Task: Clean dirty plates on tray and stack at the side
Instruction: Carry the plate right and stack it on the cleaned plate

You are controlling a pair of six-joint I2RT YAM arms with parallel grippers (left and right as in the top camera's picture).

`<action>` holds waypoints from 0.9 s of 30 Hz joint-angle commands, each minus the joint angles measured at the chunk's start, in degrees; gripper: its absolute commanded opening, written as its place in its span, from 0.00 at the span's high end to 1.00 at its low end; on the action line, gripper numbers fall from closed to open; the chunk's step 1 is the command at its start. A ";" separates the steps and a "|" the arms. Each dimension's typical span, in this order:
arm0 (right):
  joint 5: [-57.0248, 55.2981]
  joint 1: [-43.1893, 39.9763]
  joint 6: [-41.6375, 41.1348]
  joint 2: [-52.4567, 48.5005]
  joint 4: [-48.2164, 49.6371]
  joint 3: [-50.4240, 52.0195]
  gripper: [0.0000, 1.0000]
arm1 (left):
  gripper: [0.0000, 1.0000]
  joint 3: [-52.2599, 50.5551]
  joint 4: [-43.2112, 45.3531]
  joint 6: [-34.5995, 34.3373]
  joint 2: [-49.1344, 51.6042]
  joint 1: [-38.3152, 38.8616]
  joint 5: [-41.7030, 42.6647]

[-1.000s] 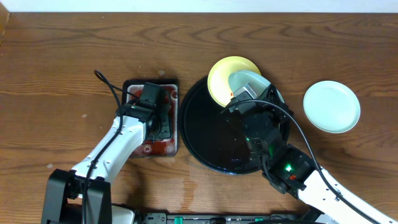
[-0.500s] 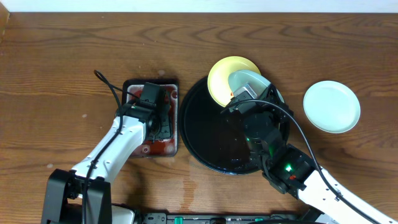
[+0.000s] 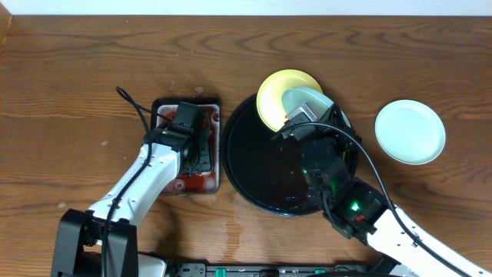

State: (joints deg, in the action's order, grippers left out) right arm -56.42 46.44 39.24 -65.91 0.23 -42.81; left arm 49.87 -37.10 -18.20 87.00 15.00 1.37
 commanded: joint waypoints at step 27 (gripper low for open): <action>8.22 -15.76 -35.85 -6.45 -17.18 -1.40 0.99 | 0.33 0.61 0.28 -0.31 -0.15 -0.20 -0.07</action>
State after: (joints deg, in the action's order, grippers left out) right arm -48.10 31.07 6.28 -72.64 -17.15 -43.33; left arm 49.87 -36.99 -18.20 87.00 15.00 1.37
